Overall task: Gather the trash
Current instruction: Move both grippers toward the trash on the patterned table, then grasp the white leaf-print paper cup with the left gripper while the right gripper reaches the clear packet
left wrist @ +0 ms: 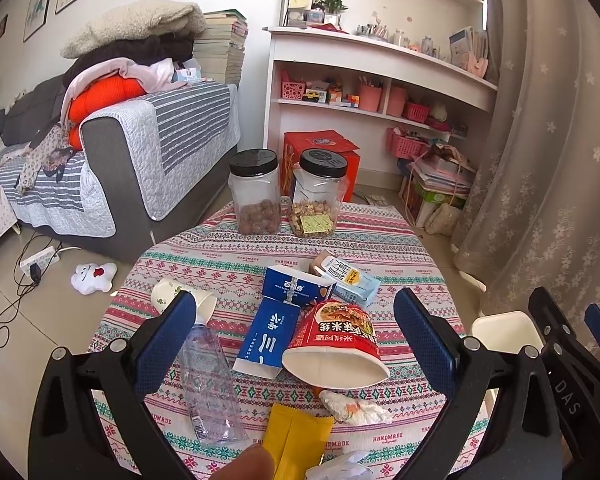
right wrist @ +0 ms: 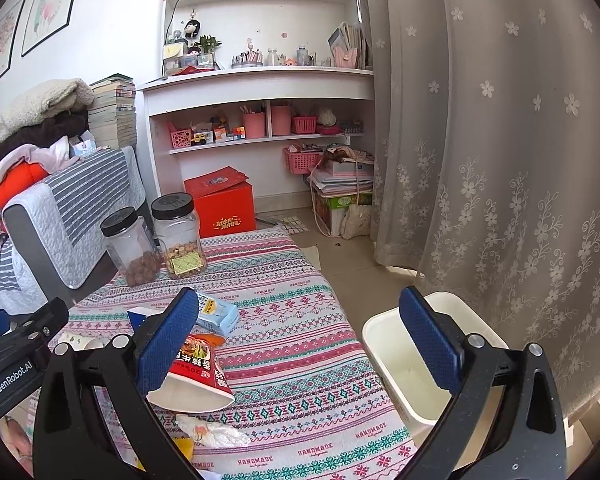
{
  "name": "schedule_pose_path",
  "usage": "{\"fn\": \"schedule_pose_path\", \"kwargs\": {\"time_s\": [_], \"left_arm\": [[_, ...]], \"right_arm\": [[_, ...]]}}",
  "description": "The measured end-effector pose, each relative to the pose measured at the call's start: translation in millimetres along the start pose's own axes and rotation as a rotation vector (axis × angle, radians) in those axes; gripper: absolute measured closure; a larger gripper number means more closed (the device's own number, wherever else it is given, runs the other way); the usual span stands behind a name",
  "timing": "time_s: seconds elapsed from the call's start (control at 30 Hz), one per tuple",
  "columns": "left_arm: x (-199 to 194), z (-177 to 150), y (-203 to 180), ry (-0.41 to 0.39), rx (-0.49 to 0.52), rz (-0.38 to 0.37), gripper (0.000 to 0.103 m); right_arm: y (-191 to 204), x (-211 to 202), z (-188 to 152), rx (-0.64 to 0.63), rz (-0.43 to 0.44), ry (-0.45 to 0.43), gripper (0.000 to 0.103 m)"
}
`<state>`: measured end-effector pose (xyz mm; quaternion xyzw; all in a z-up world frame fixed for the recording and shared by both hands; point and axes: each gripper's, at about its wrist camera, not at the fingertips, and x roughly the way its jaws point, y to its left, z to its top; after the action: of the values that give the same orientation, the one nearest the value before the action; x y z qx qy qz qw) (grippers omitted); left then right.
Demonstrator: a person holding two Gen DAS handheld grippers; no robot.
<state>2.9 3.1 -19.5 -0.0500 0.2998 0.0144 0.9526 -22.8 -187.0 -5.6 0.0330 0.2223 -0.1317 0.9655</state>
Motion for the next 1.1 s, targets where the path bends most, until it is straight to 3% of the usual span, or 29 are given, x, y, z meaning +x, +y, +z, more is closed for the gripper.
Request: {"fn": "schedule_pose_path", "kwargs": {"time_s": [0.3,0.43,0.73,0.97,1.1], "left_arm": [[5,4,6,0.041,-0.03,0.001,0.007],[18,5,20,0.125,-0.095,-0.025,0.007],[43,13,71,0.248,-0.196,0.01,0.007],[67,17,118,0.351,-0.27,0.077,0.007],[92,6,134,0.49,-0.355,0.094,0.007]], "right_arm": [[-2,9,-3,0.03,0.034,0.071,0.007],[-6,25,-6,0.085,0.099,0.191,0.007],[-5,55,-24,0.173,0.246,0.439,0.007],[-10,64,-22,0.221,0.322,0.535,0.007],[-12,67,-23,0.248,0.359,0.584,0.007]]}}
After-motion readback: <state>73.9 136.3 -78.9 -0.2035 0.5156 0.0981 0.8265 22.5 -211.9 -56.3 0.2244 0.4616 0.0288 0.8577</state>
